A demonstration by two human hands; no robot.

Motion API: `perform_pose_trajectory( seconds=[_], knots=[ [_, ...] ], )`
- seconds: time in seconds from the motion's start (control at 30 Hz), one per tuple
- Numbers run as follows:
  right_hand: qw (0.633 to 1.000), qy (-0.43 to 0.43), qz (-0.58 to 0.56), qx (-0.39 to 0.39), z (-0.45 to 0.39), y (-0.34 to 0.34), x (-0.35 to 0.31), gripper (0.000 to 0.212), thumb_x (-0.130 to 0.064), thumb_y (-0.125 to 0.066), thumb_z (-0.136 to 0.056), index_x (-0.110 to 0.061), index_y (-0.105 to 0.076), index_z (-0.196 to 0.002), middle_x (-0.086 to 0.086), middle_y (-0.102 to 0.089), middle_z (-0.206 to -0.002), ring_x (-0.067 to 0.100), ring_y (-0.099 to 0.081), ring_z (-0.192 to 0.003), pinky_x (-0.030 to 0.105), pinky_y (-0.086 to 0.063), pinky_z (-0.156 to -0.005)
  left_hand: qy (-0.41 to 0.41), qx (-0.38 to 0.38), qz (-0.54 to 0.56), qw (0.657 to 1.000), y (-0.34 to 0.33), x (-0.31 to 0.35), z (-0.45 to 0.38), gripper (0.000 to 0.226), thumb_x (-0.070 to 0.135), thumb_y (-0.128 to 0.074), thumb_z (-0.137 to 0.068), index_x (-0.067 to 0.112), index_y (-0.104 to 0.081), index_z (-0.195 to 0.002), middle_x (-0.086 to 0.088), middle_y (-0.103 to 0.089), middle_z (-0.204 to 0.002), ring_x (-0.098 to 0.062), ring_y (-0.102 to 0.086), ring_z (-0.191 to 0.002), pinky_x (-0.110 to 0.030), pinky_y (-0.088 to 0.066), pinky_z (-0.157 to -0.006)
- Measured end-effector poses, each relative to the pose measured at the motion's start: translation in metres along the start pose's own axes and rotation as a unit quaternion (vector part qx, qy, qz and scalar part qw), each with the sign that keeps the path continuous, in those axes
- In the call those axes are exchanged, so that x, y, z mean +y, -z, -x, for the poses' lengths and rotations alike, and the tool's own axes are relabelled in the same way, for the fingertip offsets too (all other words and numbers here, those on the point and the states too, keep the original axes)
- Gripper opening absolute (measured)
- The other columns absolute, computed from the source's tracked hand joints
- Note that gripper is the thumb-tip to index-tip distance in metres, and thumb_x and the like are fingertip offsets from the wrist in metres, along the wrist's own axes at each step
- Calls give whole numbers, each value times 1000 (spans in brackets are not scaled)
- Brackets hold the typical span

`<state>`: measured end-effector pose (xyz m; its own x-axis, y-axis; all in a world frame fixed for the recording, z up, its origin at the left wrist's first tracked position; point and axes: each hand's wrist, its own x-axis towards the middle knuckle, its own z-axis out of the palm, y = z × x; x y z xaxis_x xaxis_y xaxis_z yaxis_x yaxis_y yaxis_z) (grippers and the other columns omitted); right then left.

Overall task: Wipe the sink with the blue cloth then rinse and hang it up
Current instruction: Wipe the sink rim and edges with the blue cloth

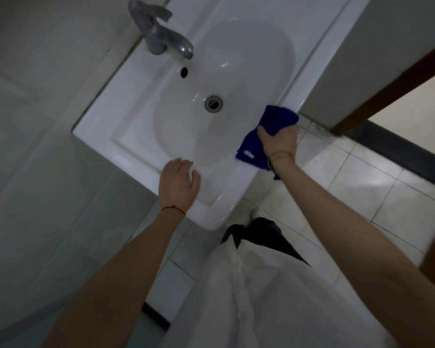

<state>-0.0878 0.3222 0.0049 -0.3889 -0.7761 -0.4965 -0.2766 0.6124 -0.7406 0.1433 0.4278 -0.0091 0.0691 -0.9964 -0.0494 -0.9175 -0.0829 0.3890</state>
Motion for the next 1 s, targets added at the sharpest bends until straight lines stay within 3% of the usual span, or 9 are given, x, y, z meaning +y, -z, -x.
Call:
perform_pose_trajectory(
  seconds=[0.1,0.27,0.4,0.63,0.77,0.9,1.0],
  knots=[
    [1000,0,11,22,-5,2,-7,80,-47,-67,-83,-1,-30,-137,12,-49,-134,23,-52,-116,22,-36,-82,9,4,5,1000,1,2,-1,36,20,-52,-92,-3,-68,-115,-19,-68,-117,-35,-58,-119,-45,-35,-112],
    [1000,-8,-17,3,65,-28,33,82,-44,-70,-80,-5,-27,-137,8,-51,-122,18,-53,-95,25,-41,-75,3,10,16,1000,-1,1,1,34,19,-54,-92,-3,-68,-115,-19,-69,-115,-34,-58,-118,-47,-37,-111],
    [1000,0,1,-11,98,-41,52,89,-44,-73,-78,-1,-25,-139,9,-51,-123,14,-49,-95,24,-43,-77,-18,-9,3,1000,-2,-5,0,33,18,-60,-93,-2,-66,-119,-19,-67,-120,-34,-56,-120,-42,-32,-113],
    [999,-18,-7,50,56,-27,20,73,-44,-71,-79,-3,-37,-128,11,-56,-119,17,-52,-93,26,-44,-71,-160,-107,-67,979,17,-38,-12,44,26,-48,-99,3,-55,-135,-15,-59,-135,-29,-53,-128,-39,-26,-119],
    [997,-24,-10,78,83,-44,29,67,-43,-70,-80,-5,-39,-126,6,-56,-108,20,-57,-92,27,-44,-65,-229,-122,-56,964,27,-51,-23,43,24,-46,-98,0,-58,-131,-16,-64,-127,-30,-59,-117,-41,-35,-113],
    [995,-34,-13,93,155,-78,65,66,-44,-73,-78,-10,-40,-124,-1,-52,-102,14,-52,-85,23,-43,-62,-234,-99,16,967,28,-58,-21,38,18,-55,-93,-3,-62,-125,-18,-66,-121,-32,-62,-110,-46,-43,-106],
    [994,-41,-1,106,171,-86,73,66,-44,-74,-76,-8,-42,-122,-3,-50,-99,13,-51,-84,22,-44,-60,-230,-97,29,968,26,-59,-19,37,17,-56,-93,-1,-63,-125,-17,-67,-121,-31,-62,-110,-42,-43,-108]
  ],
)
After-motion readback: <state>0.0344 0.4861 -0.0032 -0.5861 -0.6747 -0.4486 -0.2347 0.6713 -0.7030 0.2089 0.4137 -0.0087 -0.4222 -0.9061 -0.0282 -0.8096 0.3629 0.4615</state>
